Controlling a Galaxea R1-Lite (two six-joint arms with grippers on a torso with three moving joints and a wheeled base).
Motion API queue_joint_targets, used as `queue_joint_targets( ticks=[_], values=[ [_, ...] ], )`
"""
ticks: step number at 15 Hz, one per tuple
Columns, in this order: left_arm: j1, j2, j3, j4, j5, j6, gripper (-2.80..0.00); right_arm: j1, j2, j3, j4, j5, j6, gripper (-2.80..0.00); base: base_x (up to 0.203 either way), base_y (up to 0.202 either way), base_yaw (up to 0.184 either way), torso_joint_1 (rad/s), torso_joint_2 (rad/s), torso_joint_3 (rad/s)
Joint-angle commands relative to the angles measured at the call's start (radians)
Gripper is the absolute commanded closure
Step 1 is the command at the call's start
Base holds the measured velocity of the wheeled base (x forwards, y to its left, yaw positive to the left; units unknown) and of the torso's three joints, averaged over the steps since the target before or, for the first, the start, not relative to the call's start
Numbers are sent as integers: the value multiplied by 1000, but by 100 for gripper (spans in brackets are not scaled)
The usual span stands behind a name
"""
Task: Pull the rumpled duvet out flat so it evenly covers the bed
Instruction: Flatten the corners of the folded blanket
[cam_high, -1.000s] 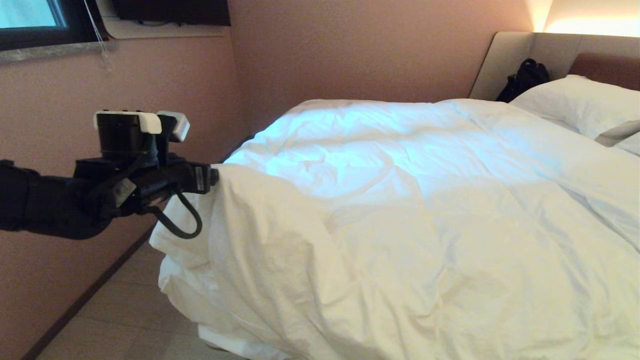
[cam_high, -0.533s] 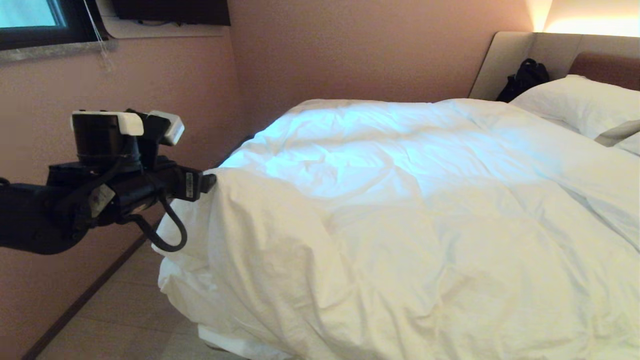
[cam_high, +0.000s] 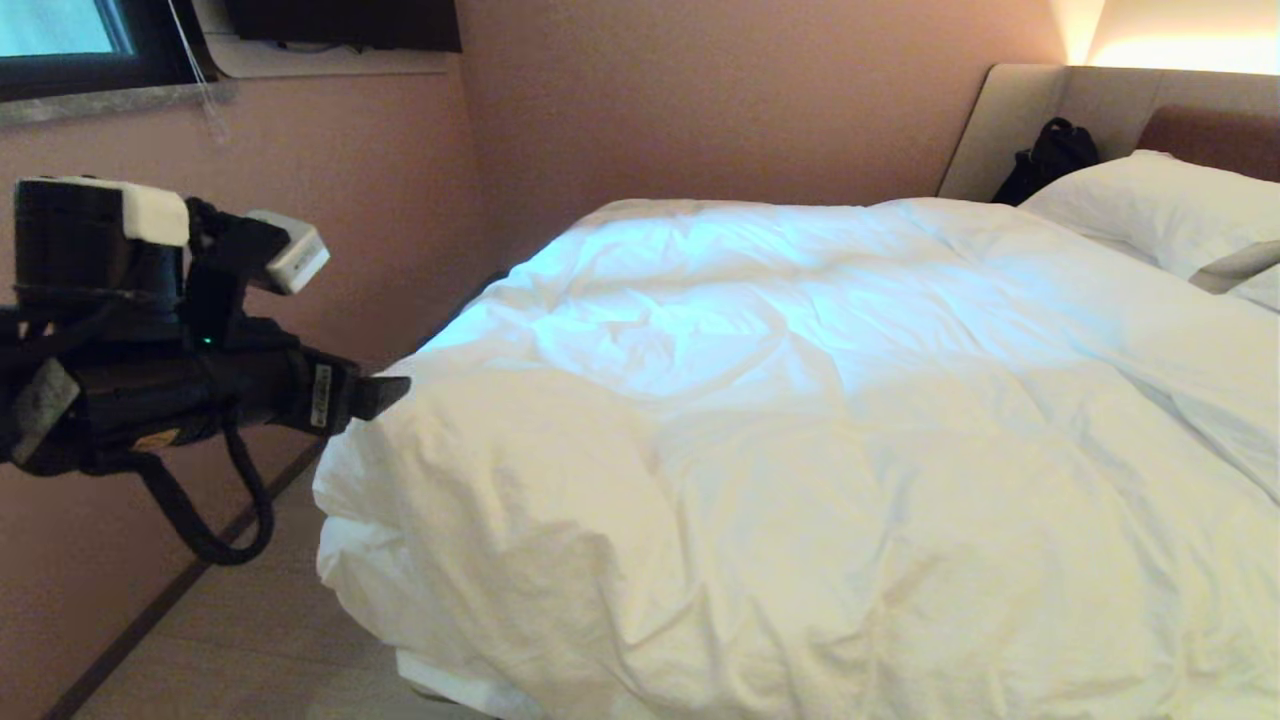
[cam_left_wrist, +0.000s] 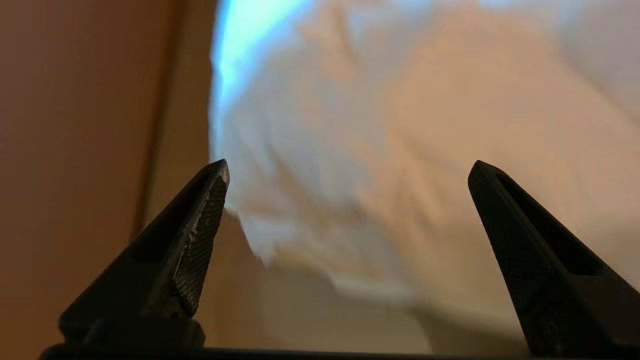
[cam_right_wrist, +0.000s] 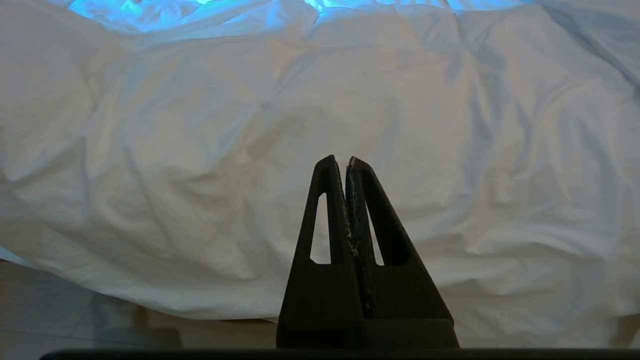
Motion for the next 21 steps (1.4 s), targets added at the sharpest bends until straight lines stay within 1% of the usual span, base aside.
queue_joint_targets(
  ticks=[1, 2, 4, 7, 9, 11, 12, 13, 14, 16, 18, 21],
  values=[
    [-2, -24, -47, 165, -37, 5, -280, 0, 0, -1, 1, 0, 0, 0, 0, 0, 0, 0, 0, 0],
    [-2, -16, -58, 208, -40, 7, -280, 0, 0, 1, 1, 0, 0, 0, 0, 0, 0, 0, 0, 0],
    [-2, -23, -48, 220, -38, 10, -280, 0, 0, -1, 1, 0, 0, 0, 0, 0, 0, 0, 0, 0],
    [4, -38, -49, 290, -33, 21, -280, 0, 0, -1, 1, 0, 0, 0, 0, 0, 0, 0, 0, 0],
    [26, -21, -52, 321, -26, 28, -280, 0, 0, -1, 1, 0, 0, 0, 0, 0, 0, 0, 0, 0],
    [47, 9, -49, 328, -3, 39, -280, 0, 0, -1, 1, 0, 0, 0, 0, 0, 0, 0, 0, 0],
    [57, 20, -38, 335, 7, 78, 0, 0, 0, 0, 1, 0, 0, 0, 0, 0, 0, 0, 0, 0],
    [66, 31, -23, 339, 8, 117, 0, 0, 0, -1, 1, 0, 0, 0, 0, 0, 0, 0, 0, 0],
    [71, 40, -12, 338, 9, 137, 0, 0, 0, 0, 1, 0, 0, 0, 0, 0, 0, 0, 0, 0],
    [73, 110, -2, 333, 9, 161, 0, 0, 0, 0, 1, 0, 0, 0, 0, 0, 0, 0, 0, 0],
    [77, 182, -6, 326, 10, 169, 0, -1, 0, 0, 1, 0, 0, 0, 0, 0, 0, 0, 0, 0],
    [86, 247, -6, 288, 10, 175, 0, 0, 0, -1, 1, 0, 0, 0, 0, 0, 0, 0, 0, 0]
  ],
)
